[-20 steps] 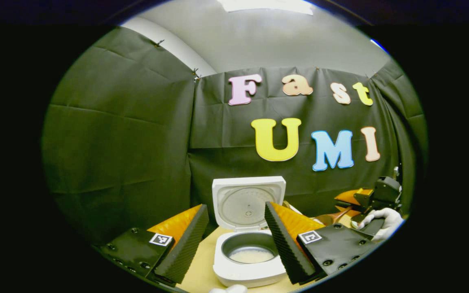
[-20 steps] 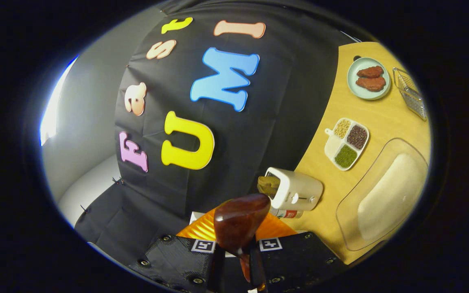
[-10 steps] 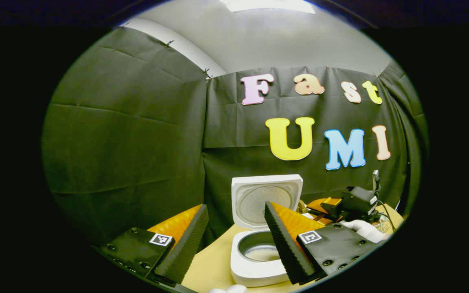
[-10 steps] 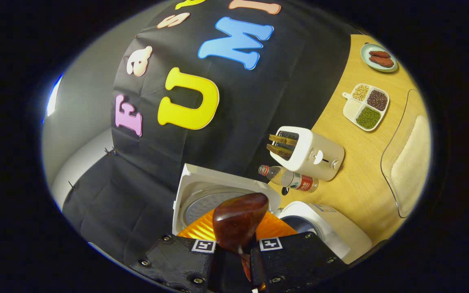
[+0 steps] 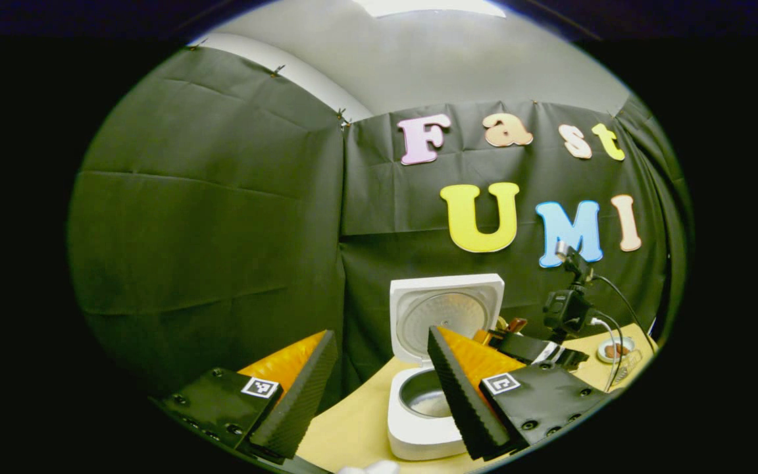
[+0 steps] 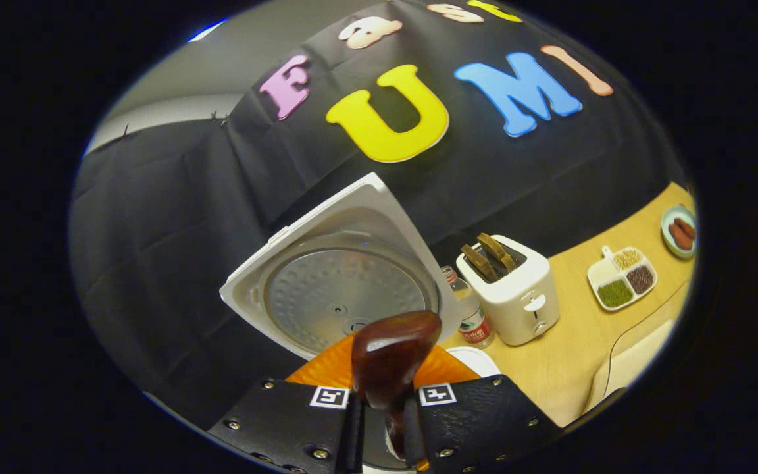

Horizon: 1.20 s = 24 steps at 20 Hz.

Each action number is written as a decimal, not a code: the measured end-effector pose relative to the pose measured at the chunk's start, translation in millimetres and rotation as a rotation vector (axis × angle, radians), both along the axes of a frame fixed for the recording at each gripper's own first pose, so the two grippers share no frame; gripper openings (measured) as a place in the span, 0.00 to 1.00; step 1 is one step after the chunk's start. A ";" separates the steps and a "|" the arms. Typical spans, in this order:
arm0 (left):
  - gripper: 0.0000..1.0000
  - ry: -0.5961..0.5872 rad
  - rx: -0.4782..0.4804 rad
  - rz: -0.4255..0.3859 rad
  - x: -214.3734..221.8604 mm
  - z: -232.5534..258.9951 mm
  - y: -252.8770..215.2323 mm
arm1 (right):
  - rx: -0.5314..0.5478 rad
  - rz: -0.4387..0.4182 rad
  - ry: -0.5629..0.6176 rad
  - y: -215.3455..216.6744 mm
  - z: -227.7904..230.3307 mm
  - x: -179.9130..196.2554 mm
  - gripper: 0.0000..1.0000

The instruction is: Close the left gripper, press the button to open the rice cooker; take a wooden spoon from the chopstick holder with the right hand, scoop a spoonful of rice and pour it into the rice cooker, then put the wooden spoon back into the chopstick holder.

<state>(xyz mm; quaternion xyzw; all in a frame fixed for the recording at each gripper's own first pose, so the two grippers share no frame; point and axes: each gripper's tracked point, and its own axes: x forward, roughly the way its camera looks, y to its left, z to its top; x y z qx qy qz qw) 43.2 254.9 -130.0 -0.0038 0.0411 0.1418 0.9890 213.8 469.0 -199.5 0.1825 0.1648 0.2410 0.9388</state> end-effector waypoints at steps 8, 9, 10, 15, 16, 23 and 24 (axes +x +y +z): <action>0.98 0.004 0.002 0.016 0.4 -1.7 2.4 | -0.357 0.071 -0.256 19.1 8.8 -6.5 0.24; 0.98 0.003 0.004 0.017 1.1 -2.6 2.3 | -0.403 0.080 -0.283 21.5 7.0 -6.4 0.24; 0.98 0.003 0.006 0.017 1.7 -1.6 2.2 | -0.442 0.096 -0.323 23.8 9.9 -8.0 0.24; 0.98 0.001 0.010 0.015 1.3 -2.4 -1.1 | -0.639 0.178 -0.499 40.5 5.7 -20.5 0.24; 0.98 0.002 0.011 0.016 1.3 -4.0 -0.4 | -0.665 0.191 -0.522 40.5 3.9 -22.3 0.24; 0.98 0.001 0.014 0.009 0.0 -1.5 -3.4 | -0.600 0.190 -0.467 37.0 6.9 -19.1 0.24; 0.98 0.001 0.016 0.010 0.3 -0.7 -3.5 | -0.564 0.185 -0.444 33.8 10.0 -19.3 0.24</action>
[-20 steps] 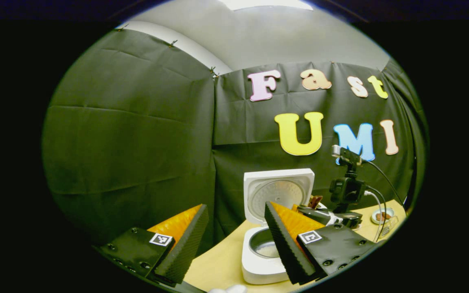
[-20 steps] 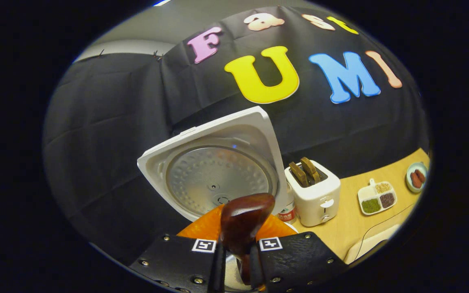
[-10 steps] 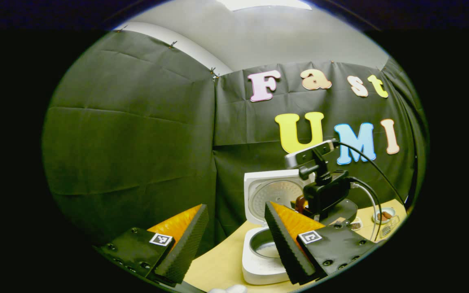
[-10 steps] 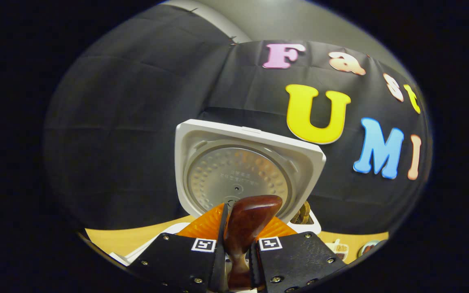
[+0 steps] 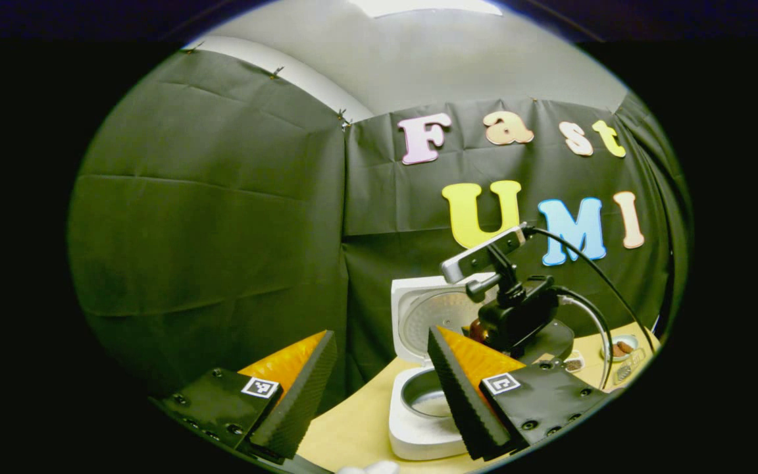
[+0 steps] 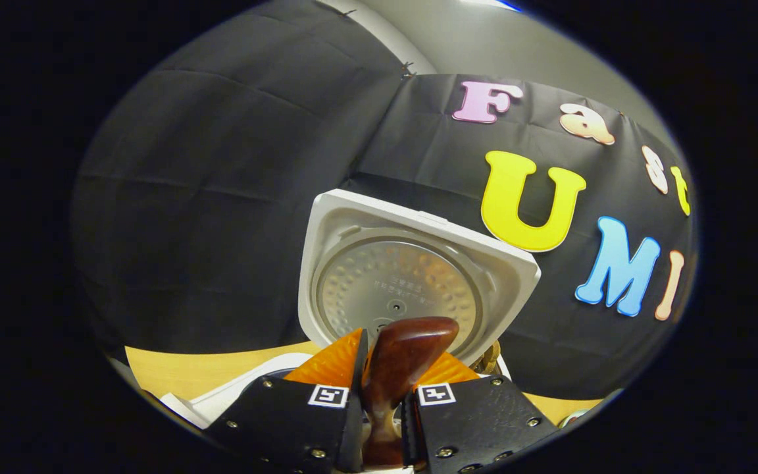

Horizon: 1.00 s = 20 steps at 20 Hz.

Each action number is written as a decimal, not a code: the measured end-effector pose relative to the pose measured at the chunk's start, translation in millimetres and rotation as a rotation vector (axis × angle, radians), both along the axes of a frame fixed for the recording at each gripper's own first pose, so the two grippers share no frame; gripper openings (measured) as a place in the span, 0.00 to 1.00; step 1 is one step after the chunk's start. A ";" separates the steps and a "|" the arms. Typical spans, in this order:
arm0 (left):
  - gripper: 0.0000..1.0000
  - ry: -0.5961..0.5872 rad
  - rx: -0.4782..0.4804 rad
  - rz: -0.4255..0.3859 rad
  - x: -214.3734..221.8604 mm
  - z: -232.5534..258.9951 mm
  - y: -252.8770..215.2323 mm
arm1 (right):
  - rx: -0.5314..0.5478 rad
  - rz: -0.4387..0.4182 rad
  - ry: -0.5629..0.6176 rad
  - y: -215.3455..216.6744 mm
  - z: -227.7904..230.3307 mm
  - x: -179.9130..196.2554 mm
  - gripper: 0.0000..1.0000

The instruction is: Close the left gripper, press the button to open the rice cooker; take a wooden spoon from the chopstick holder with the right hand, scoop a spoonful of rice and pour it into the rice cooker, then put the wooden spoon back into the chopstick holder.

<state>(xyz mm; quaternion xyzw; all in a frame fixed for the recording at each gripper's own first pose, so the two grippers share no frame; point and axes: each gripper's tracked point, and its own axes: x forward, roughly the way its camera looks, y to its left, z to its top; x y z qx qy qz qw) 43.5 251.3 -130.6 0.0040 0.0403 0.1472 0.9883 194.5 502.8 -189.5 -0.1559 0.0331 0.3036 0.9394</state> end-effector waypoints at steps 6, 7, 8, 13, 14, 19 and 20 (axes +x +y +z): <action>0.98 -0.006 -0.007 -0.023 5.8 4.0 -9.5 | 0.161 -0.054 0.067 -29.8 26.5 7.9 0.24; 0.98 -0.007 -0.006 -0.028 6.7 5.0 -12.4 | 0.194 -0.071 0.084 -38.0 30.9 11.6 0.24; 0.98 -0.009 -0.003 -0.034 7.2 7.2 -14.0 | 0.229 -0.090 0.104 -48.6 33.6 16.0 0.24; 0.98 -0.011 0.002 -0.091 15.6 11.3 -38.1 | 0.395 -0.235 0.145 -122.8 53.3 34.9 0.24; 0.98 -0.007 0.002 -0.106 15.7 10.8 -46.2 | 0.436 -0.258 0.149 -138.1 58.2 38.9 0.24; 0.98 -0.006 0.016 -0.173 20.6 13.7 -75.8 | 0.539 -0.409 0.126 -229.3 70.4 52.7 0.24; 0.98 -0.009 0.014 -0.193 21.8 15.3 -84.3 | 0.536 -0.433 0.120 -245.6 69.6 54.5 0.24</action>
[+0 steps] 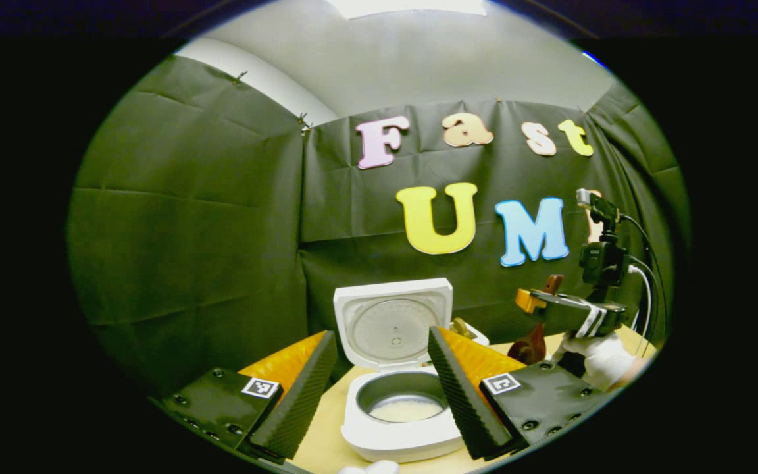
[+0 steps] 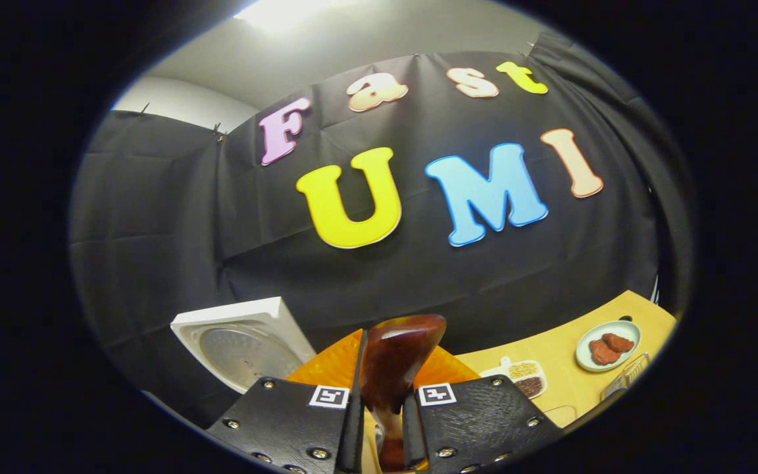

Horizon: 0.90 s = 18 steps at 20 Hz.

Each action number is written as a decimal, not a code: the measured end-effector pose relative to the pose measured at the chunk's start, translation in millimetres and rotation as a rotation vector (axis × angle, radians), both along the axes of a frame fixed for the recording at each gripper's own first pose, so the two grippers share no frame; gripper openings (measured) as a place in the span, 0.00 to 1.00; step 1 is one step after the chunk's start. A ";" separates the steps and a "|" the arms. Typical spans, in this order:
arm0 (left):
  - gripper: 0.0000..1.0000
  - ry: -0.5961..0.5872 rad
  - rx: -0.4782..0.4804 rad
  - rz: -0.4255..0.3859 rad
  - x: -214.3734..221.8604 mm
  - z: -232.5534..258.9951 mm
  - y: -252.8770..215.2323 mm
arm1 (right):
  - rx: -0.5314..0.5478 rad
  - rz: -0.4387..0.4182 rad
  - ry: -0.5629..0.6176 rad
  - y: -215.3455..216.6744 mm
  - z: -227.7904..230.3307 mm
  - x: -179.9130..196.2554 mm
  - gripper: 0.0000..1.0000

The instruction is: Close the left gripper, press the button to open the rice cooker; take a wooden spoon from the chopstick holder with the right hand, scoop a spoonful of rice and pour it into the rice cooker, then put the wooden spoon back into the chopstick holder.

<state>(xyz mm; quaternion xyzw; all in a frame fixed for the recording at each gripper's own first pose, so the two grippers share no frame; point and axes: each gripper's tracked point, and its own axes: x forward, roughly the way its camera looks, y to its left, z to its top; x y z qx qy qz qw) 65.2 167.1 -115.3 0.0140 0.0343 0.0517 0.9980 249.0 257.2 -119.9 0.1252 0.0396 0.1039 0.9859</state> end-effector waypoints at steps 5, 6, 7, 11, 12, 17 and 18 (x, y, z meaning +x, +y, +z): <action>0.98 0.000 -0.004 -0.083 9.8 2.8 -47.7 | -0.017 -0.119 0.009 -84.8 -10.5 4.5 0.24; 0.98 -0.004 -0.002 -0.094 11.8 4.2 -56.7 | -0.015 -0.138 0.020 -102.4 -13.6 5.1 0.24; 0.98 -0.004 -0.001 -0.109 12.7 4.3 -65.5 | -0.010 -0.159 0.026 -120.0 -17.3 5.9 0.24; 0.99 0.011 -0.025 -0.141 17.2 2.3 -94.6 | -0.024 -0.236 0.040 -188.8 -31.5 7.6 0.24; 0.99 0.016 -0.030 -0.143 19.0 1.4 -100.3 | -0.023 -0.252 0.044 -205.1 -34.7 8.2 0.24; 0.99 0.014 -0.001 -0.138 18.8 7.0 -121.7 | -0.017 -0.326 0.074 -278.0 -59.9 5.5 0.24; 0.99 0.014 0.005 -0.141 19.0 9.3 -126.3 | -0.015 -0.337 0.082 -291.1 -65.1 5.2 0.24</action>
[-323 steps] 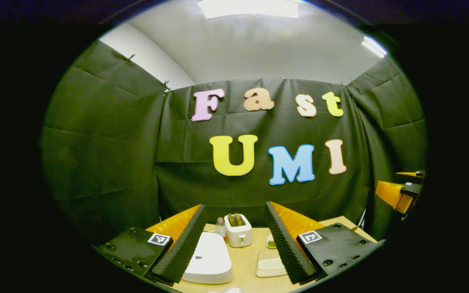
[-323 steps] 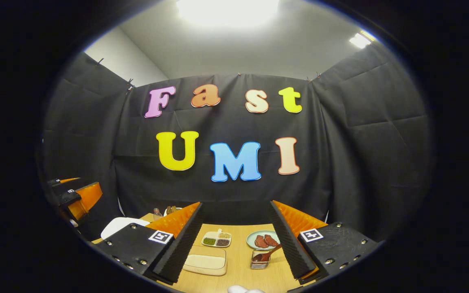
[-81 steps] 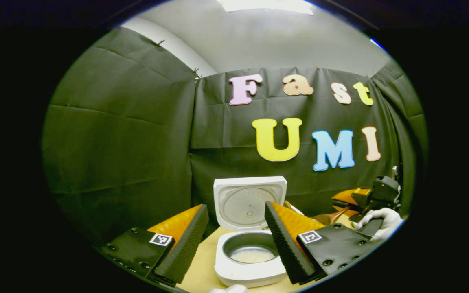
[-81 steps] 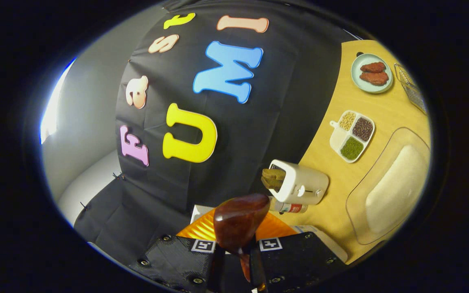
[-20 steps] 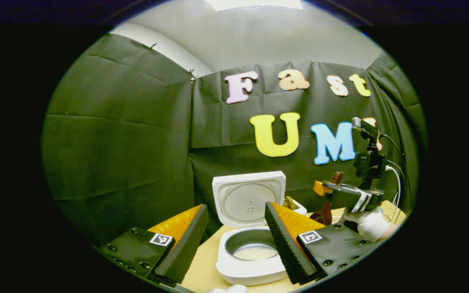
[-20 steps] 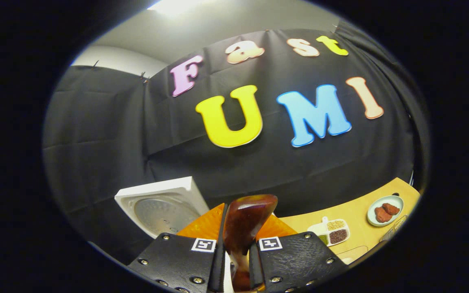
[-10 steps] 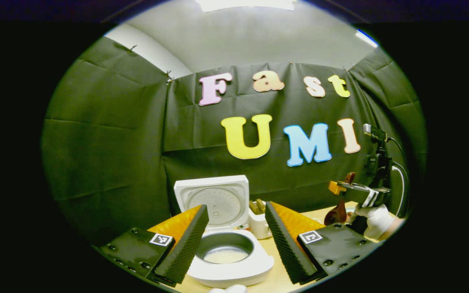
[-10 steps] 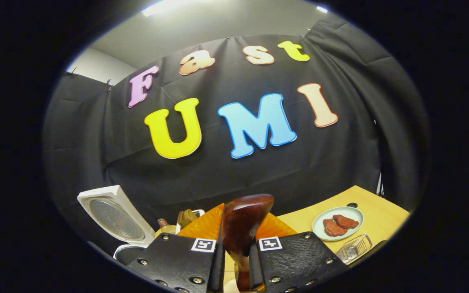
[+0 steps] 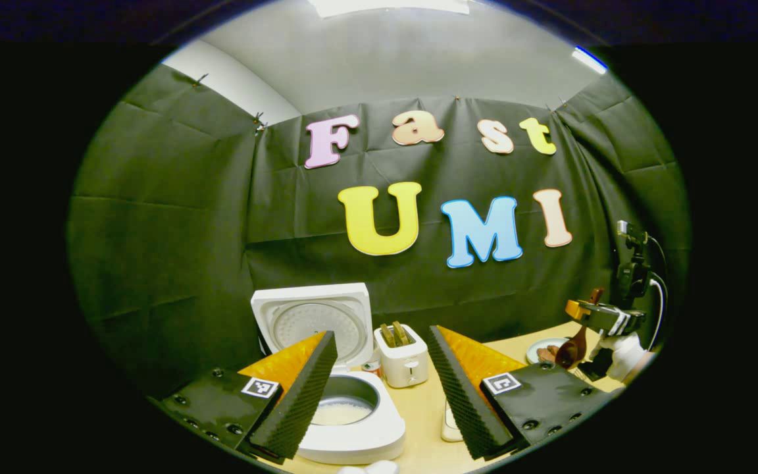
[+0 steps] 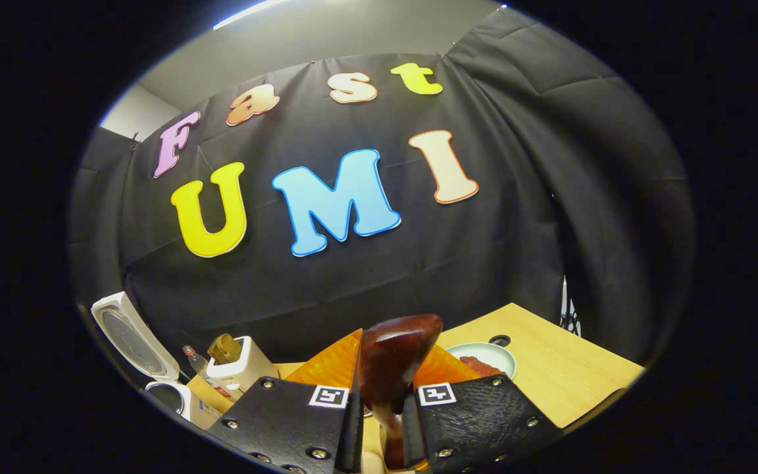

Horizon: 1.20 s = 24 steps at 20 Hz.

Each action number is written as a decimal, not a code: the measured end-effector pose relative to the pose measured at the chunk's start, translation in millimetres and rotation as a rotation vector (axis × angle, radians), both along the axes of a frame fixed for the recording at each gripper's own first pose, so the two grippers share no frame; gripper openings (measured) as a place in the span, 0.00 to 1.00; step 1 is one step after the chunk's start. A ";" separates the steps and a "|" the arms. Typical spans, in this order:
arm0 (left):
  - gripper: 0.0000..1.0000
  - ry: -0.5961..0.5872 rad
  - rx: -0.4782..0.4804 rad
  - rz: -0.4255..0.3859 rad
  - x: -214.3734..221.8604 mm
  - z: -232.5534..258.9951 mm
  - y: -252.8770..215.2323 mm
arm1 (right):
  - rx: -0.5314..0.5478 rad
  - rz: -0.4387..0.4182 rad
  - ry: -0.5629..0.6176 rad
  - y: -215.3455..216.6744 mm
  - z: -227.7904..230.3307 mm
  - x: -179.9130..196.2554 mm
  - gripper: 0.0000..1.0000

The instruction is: Close the left gripper, press the button to open the rice cooker; take a wooden spoon from the chopstick holder with the right hand, scoop a spoonful of rice and pour it into the rice cooker, then put the wooden spoon back into the chopstick holder.

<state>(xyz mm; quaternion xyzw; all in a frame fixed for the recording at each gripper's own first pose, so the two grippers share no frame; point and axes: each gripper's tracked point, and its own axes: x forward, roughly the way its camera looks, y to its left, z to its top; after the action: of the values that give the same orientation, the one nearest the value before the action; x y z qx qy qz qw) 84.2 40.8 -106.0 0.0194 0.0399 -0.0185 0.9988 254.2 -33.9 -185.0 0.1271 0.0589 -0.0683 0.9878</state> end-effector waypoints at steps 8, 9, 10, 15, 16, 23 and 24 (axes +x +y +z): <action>0.99 0.010 0.027 -0.003 -5.2 0.1 -27.7 | 0.038 -0.044 0.040 -56.6 -40.9 -8.0 0.24; 0.99 0.016 0.024 -0.002 -6.2 -1.7 -29.4 | 0.040 -0.045 0.045 -59.9 -47.3 -9.3 0.24; 0.99 0.019 0.024 0.002 -6.2 -2.5 -31.5 | 0.043 -0.044 0.045 -61.6 -52.3 -8.7 0.24; 0.99 0.026 0.045 0.001 -7.5 -3.9 -44.7 | 0.080 -0.034 0.091 -66.3 -90.9 -8.3 0.24; 0.99 0.027 0.050 -0.001 -8.4 -4.4 -47.0 | 0.087 -0.033 0.106 -66.2 -99.7 -8.4 0.20; 0.97 0.028 0.064 -0.007 -6.4 -2.7 -52.9 | 0.072 -0.049 0.174 -71.8 -134.6 -13.1 0.24; 0.99 0.026 0.065 -0.008 -6.5 -1.4 -53.1 | 0.069 -0.057 0.180 -74.0 -135.4 -15.2 0.24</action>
<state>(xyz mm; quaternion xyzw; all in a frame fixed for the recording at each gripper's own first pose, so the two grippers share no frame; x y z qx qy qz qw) 77.7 -12.3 -107.3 0.0516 0.0535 -0.0212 0.9970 239.0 -107.9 -320.4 0.1559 0.1463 -0.1053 0.9712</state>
